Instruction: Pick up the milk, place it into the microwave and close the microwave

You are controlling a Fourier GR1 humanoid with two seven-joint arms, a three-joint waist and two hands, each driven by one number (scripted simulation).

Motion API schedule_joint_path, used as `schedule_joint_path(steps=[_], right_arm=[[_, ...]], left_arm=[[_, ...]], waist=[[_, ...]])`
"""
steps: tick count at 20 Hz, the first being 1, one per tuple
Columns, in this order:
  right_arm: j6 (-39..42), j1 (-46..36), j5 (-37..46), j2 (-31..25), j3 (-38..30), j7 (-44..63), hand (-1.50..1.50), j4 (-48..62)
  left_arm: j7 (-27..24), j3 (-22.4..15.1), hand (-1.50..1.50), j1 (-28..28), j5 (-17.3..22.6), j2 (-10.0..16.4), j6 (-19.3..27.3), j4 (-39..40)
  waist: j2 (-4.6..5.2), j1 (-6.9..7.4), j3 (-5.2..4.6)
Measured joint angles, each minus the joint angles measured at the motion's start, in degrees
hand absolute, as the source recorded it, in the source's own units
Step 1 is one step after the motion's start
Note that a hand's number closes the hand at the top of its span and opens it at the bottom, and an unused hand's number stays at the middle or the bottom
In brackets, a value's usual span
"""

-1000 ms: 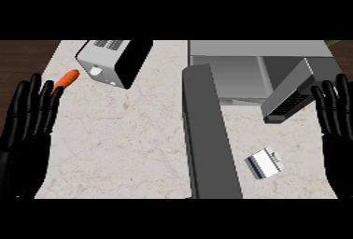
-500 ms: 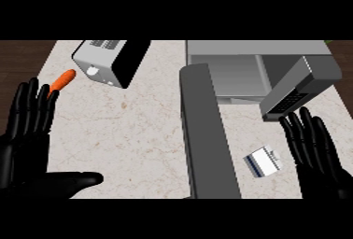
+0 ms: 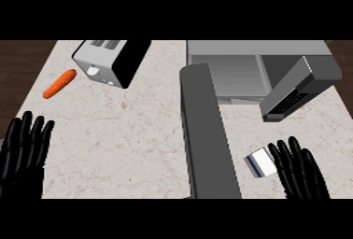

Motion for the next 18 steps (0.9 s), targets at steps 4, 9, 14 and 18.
schedule_joint_path(steps=[4, 9, 14, 18], right_arm=[[-4.3, 2.5, 4.7, 0.7, 3.2, -3.3, -1.50, 0.9], [-8.7, 2.5, 8.4, 0.9, 1.2, -6.9, -1.50, 4.6], [-12.9, 1.2, 9.8, 0.9, -0.8, -11.0, -1.50, 9.8], [-14.5, -0.5, 9.1, 0.8, -3.2, -13.4, -1.50, 14.4]], left_arm=[[-1.4, -0.1, -1.50, 2.6, 0.2, -0.2, -0.9, -0.7], [-4.3, -2.7, -1.50, 9.3, -0.7, -1.0, -1.4, -3.6], [-7.3, -4.0, -1.50, 13.0, -1.5, -1.2, -1.9, -3.9], [-9.3, -4.2, -1.50, 15.6, -0.8, -0.8, -2.9, -4.2]], waist=[[0.01, -0.03, -0.01], [0.01, 0.18, 0.00], [0.05, 0.21, 0.02], [0.07, 0.23, 0.01]])
